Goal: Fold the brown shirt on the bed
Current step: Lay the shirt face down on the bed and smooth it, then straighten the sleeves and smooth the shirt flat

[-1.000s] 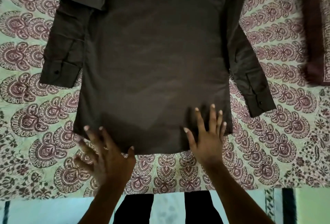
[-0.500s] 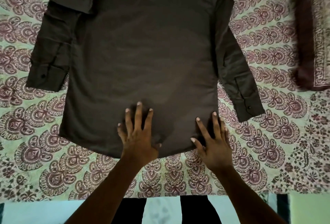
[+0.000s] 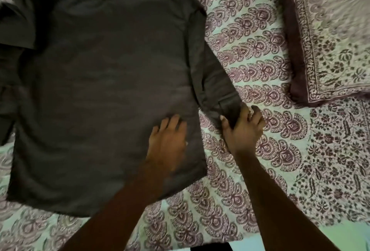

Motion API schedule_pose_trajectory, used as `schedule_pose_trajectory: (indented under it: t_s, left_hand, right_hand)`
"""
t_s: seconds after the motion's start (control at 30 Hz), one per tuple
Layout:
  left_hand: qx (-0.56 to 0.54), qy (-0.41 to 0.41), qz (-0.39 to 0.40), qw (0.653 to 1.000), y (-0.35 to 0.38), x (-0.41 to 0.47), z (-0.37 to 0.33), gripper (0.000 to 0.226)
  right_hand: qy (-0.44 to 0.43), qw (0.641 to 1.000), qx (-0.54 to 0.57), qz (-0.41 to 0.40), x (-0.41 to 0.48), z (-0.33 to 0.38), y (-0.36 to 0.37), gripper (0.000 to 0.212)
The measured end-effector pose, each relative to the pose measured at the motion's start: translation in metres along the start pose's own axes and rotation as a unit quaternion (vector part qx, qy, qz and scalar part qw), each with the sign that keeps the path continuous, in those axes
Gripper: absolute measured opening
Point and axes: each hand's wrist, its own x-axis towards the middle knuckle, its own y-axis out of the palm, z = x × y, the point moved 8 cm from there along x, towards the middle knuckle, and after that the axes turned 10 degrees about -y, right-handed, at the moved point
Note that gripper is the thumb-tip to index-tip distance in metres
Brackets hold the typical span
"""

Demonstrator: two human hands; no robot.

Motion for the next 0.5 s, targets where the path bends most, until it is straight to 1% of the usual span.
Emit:
schedule_pose_trajectory:
  t_s: [0.07,0.1,0.13,0.17,0.2,0.23,0.27,0.3,0.33,0.37,0.4,0.43,0.47,0.5]
  left_hand:
    - [-0.105,-0.043,0.019,0.993,-0.006,0.036,-0.011,0.065]
    - [-0.179,-0.076,0.032,0.98,-0.008,0.054,-0.015,0.067]
    - [-0.259,-0.112,0.045,0.958,-0.007,0.069,-0.016,0.07]
    - [-0.33,-0.139,0.044,0.932,-0.007,0.084,-0.019,0.073]
    - [-0.38,-0.159,0.036,0.91,-0.01,0.098,-0.024,0.076]
    - [-0.421,-0.175,0.03,0.889,-0.012,0.111,-0.029,0.077]
    - [-0.456,-0.188,0.029,0.869,-0.016,0.123,-0.036,0.077]
    - [-0.49,-0.194,0.025,0.849,-0.018,0.133,-0.041,0.075]
    - [-0.515,-0.201,0.016,0.833,-0.02,0.144,-0.046,0.072]
    - [-0.53,-0.206,0.005,0.823,-0.022,0.153,-0.05,0.069]
    - [-0.536,-0.214,-0.004,0.816,-0.022,0.16,-0.053,0.066]
    - [-0.541,-0.217,-0.008,0.812,-0.023,0.168,-0.056,0.063]
    - [-0.541,-0.221,-0.008,0.811,-0.022,0.173,-0.058,0.061]
    - [-0.528,-0.223,-0.01,0.819,-0.023,0.18,-0.061,0.058]
  right_hand:
    - [0.075,0.995,0.031,0.055,0.03,-0.01,0.004,0.089]
    - [0.085,0.993,0.034,0.073,0.041,-0.01,0.003,0.09]
    - [0.08,0.992,0.023,0.092,0.048,-0.007,0.002,0.086]
    - [0.063,0.992,0.01,0.109,0.054,-0.007,0.0,0.076]
    - [0.04,0.992,0.004,0.122,0.059,-0.007,-0.003,0.061]
    - [0.016,0.991,0.018,0.129,0.063,-0.009,-0.005,0.046]
    - [-0.006,0.99,0.058,0.129,0.068,-0.012,-0.01,0.033]
    - [-0.013,0.985,0.122,0.125,0.071,-0.016,-0.015,0.024]
    - [0.002,0.973,0.199,0.116,0.077,-0.023,-0.025,0.018]
    - [0.024,0.957,0.268,0.109,0.083,-0.032,-0.035,0.015]
    - [0.039,0.943,0.316,0.096,0.09,-0.04,-0.047,0.018]
    - [0.04,0.936,0.34,0.078,0.099,-0.048,-0.062,0.022]
    - [0.03,0.939,0.338,0.06,0.107,-0.054,-0.077,0.023]
    - [0.014,0.947,0.32,0.039,0.117,-0.061,-0.093,0.02]
